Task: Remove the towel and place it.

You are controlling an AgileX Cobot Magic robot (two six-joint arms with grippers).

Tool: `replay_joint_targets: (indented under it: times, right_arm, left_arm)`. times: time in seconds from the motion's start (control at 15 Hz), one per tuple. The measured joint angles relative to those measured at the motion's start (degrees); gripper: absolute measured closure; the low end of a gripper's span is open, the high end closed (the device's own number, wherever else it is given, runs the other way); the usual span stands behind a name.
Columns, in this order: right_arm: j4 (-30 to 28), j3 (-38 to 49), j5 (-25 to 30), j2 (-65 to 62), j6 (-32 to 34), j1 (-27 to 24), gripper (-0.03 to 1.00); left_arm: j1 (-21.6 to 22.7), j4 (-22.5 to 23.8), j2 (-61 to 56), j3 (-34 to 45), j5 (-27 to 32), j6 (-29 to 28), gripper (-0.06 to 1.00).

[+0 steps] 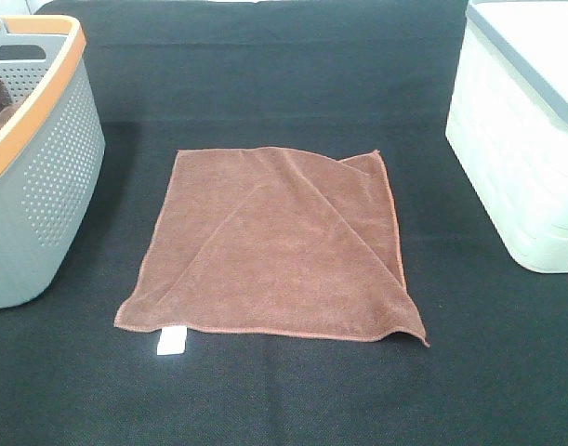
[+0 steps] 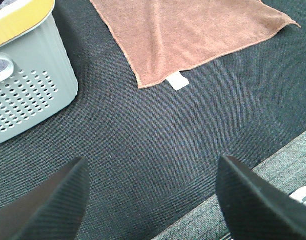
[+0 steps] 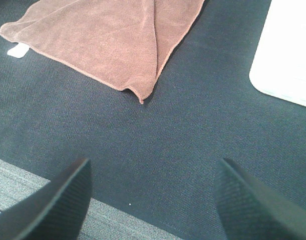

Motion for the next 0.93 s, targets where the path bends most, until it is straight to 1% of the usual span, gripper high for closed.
replay_joint_targets:
  times: [0.53,0.6,0.67,0.73,0.8,0.87,0.93]
  right_arm:
    - [0.0,0.0,0.0,0.0,0.0,0.0,0.31]
    - [0.0,0.0,0.0,0.0,0.0,-0.3,0.31]
    - [0.1,0.0,0.0,0.0,0.0,-1.7,0.31]
    - [0.1,0.0,0.0,-0.2,0.0,-5.4,0.31]
    - [0.1,0.0,0.0,-0.2,0.0,-5.4,0.31]
    - [0.1,0.0,-0.1,-0.7,0.0,-8.3,0.31]
    - [0.1,0.0,-0.2,-2.0,0.0,-10.7,0.31]
  left_arm:
    - [0.5,-0.1,0.0,0.0,-0.1,0.0,0.26]
    - [2.6,-0.1,0.0,0.0,-0.1,0.0,0.26]
    - [6.5,-0.1,0.0,0.0,-0.1,0.0,0.26]
    - [10.6,-0.1,-0.1,0.0,-0.1,0.0,0.26]
    - [10.6,-0.1,-0.1,0.0,-0.1,0.0,0.26]
    - [16.5,-0.1,-1.2,0.0,-0.1,0.0,0.26]
    - [19.8,-0.1,-2.7,0.0,-0.1,0.0,0.26]
